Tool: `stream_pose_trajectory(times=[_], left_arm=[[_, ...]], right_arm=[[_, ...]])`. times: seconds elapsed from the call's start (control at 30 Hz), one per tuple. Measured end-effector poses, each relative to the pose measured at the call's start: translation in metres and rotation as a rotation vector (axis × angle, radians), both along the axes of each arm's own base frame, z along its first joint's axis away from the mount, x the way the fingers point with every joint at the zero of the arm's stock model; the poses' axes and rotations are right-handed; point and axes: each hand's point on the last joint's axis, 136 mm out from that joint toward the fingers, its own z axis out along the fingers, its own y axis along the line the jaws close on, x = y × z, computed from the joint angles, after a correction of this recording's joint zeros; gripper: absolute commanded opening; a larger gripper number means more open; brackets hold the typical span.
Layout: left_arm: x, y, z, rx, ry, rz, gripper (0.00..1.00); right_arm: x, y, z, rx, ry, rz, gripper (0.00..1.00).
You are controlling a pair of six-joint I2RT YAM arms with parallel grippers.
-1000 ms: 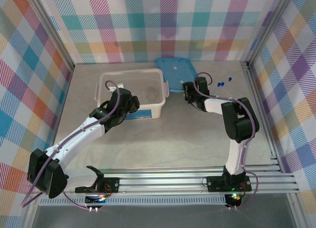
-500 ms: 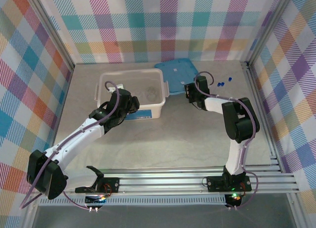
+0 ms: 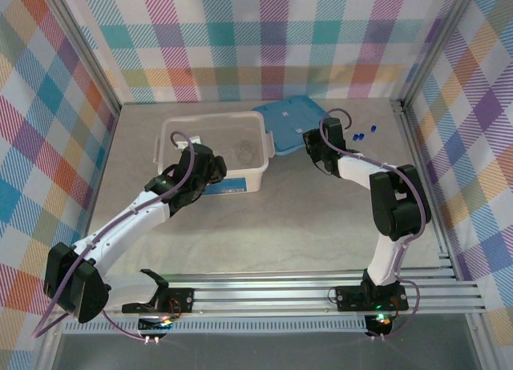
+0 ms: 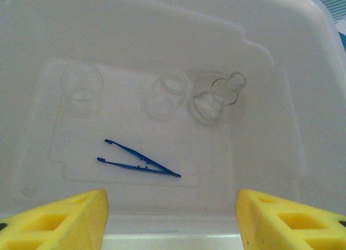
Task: Organize the chemistry lab equipment
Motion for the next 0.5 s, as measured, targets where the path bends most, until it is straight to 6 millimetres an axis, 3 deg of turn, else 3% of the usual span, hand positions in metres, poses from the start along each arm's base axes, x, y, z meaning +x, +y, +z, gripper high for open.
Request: stream_pose_trajectory(times=[0.23, 0.5], left_arm=[[0.0, 0.0, 0.0, 0.003, 0.0, 0.0, 0.64], [0.0, 0.0, 0.0, 0.002, 0.001, 0.0, 0.64]], right_arm=[[-0.002, -0.001, 0.002, -0.012, -0.001, 0.011, 0.04], [-0.013, -0.004, 0.02, -0.035, -0.018, 0.026, 0.02]])
